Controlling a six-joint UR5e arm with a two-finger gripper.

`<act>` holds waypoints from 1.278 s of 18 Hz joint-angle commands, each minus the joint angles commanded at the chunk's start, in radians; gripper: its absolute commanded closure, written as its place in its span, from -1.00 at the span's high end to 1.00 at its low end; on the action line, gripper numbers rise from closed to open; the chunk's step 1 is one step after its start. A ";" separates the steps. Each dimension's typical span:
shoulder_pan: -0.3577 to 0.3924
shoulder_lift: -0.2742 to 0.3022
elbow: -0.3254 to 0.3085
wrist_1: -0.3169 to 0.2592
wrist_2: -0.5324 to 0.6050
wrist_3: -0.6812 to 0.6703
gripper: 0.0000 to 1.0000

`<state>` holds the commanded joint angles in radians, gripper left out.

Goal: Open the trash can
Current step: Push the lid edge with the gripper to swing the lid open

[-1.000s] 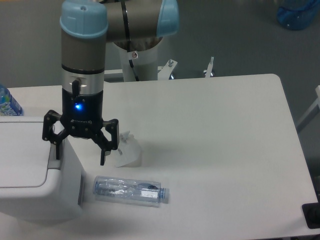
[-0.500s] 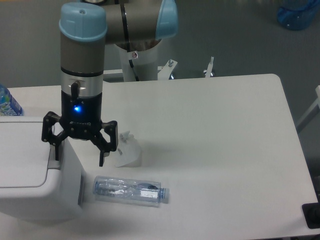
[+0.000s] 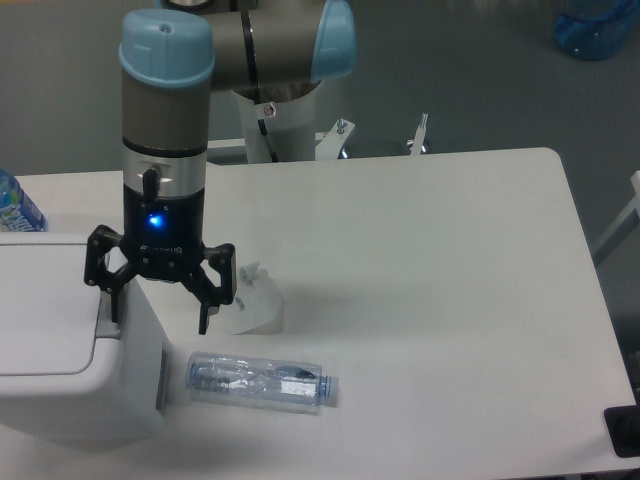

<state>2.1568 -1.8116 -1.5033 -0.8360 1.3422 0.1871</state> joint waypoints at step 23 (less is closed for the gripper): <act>0.012 -0.011 0.121 -0.005 0.000 0.075 1.00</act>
<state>2.1690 -1.8224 -1.3822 -0.8406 1.3422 0.2620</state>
